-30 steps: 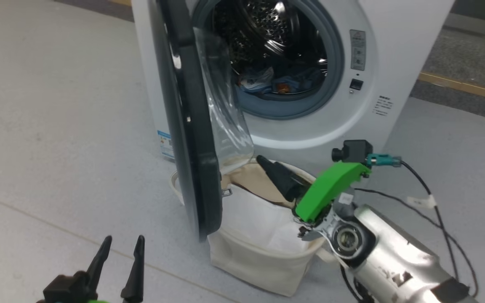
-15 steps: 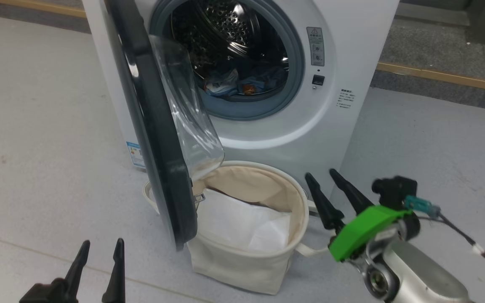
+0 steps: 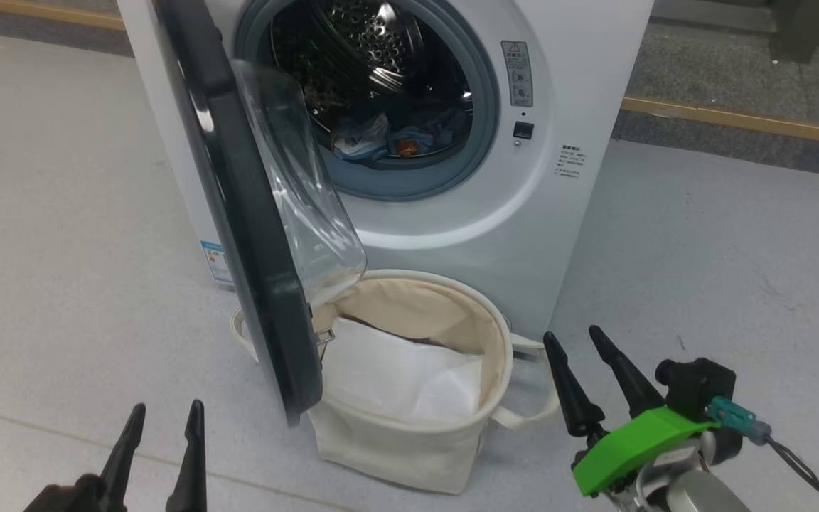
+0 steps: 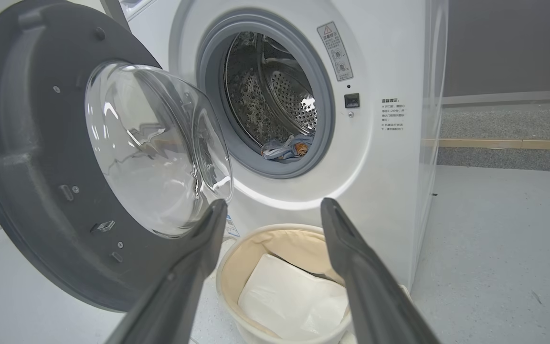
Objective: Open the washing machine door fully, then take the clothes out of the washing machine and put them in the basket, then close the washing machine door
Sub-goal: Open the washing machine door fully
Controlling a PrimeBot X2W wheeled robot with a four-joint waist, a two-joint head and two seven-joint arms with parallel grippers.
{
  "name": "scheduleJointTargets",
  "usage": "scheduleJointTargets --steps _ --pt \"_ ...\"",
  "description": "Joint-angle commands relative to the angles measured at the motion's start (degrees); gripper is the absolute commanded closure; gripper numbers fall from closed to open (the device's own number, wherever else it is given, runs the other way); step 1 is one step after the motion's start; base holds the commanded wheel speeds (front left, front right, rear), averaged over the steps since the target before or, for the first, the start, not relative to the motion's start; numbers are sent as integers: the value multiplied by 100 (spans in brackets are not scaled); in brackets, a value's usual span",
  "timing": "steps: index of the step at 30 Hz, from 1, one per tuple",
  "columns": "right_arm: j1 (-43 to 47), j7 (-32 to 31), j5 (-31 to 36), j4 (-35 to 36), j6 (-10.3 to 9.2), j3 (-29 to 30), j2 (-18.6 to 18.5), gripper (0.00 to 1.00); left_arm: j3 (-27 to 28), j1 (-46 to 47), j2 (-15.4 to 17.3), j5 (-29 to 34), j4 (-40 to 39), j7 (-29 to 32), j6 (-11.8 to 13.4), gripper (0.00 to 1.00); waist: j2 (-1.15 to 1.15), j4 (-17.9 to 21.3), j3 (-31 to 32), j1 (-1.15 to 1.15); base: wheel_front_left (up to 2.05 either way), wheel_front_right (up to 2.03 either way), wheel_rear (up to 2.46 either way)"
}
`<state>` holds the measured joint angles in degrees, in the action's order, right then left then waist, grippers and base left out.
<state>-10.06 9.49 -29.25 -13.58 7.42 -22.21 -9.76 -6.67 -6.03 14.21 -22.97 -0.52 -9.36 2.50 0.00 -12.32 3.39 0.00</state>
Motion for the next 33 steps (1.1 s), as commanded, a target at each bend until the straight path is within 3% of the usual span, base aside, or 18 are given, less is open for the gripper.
scheduleJointTargets --steps 1,7,8,9,10,16,25,33 --pt "-97 -41 86 277 7 4 36 0 223 239 110 -61 -199 -40 10 0 0 3 -11 0 0 0 0" --pt "114 -321 339 664 7 208 210 0 218 285 129 -96 -160 -22 17 0 0 4 -56 0 0 0 0" --pt "140 -354 363 703 7 227 233 0 214 295 132 -96 -153 -17 22 10 0 3 -61 0 0 0 0" --pt "163 -380 380 738 7 245 255 0 209 310 134 -93 -159 -21 25 62 0 0 -65 0 0 0 0" --pt "183 -403 393 770 7 261 277 0 198 326 148 -71 -174 -24 28 100 0 -2 -70 0 0 0 0" --pt "272 -491 443 889 7 338 362 0 -70 581 141 248 -669 128 163 100 0 -30 -84 0 0 0 0" --pt "286 -523 502 944 7 329 444 0 -807 1078 -242 593 -1786 659 325 100 0 84 -129 0 0 0 0" --pt "204 -482 495 854 7 278 521 0 -947 1462 -765 240 -985 1161 597 100 0 402 -197 0 0 0 0"
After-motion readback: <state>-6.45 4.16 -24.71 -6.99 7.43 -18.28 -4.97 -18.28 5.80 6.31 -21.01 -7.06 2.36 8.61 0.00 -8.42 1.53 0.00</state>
